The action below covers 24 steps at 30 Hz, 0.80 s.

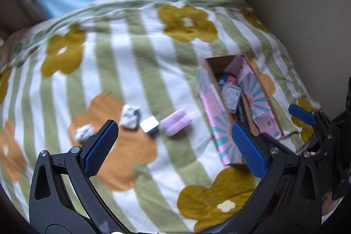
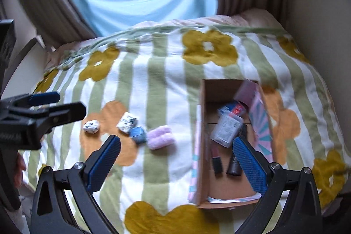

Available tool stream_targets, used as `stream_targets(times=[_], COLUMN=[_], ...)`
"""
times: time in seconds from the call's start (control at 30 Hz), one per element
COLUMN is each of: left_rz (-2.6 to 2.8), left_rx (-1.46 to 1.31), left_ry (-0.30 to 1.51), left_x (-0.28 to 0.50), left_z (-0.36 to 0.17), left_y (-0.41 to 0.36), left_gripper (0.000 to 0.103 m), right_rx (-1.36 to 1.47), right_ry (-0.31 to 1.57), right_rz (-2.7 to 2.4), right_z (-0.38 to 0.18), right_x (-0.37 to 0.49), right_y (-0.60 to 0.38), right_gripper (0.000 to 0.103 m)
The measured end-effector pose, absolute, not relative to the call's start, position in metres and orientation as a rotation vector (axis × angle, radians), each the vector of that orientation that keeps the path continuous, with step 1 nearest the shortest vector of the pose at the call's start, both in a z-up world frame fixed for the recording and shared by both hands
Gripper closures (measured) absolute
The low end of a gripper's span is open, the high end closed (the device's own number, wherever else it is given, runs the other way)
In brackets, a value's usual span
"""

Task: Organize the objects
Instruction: 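Withdraw both tools from the box toward the remaining items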

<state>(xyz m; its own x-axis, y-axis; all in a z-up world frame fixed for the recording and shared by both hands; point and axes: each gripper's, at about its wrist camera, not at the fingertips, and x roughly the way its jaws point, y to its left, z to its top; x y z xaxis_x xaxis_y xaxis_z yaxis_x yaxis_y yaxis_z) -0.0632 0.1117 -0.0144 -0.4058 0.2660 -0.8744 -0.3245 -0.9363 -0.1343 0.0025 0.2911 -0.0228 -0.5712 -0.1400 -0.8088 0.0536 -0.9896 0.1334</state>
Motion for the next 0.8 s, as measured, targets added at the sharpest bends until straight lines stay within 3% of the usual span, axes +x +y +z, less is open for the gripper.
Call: stream_targets(times=[0.37, 0.8], left_rz=[2.659, 2.726], left_rx=[-1.535, -1.511], left_ry=[-0.087, -0.135], left_x=[-0.011, 0.008], left_z=[-0.021, -0.021], left_y=[-0.003, -0.031], left_gripper=[0.000, 0.000], right_rx=[1.348, 1.382], right_ry=[0.043, 0.076], right_rz=[-2.571, -2.511], right_z=[-0.011, -0.018], right_x=[0.010, 0.014], right_y=[0.213, 0.195], right_gripper=[0.001, 0.001])
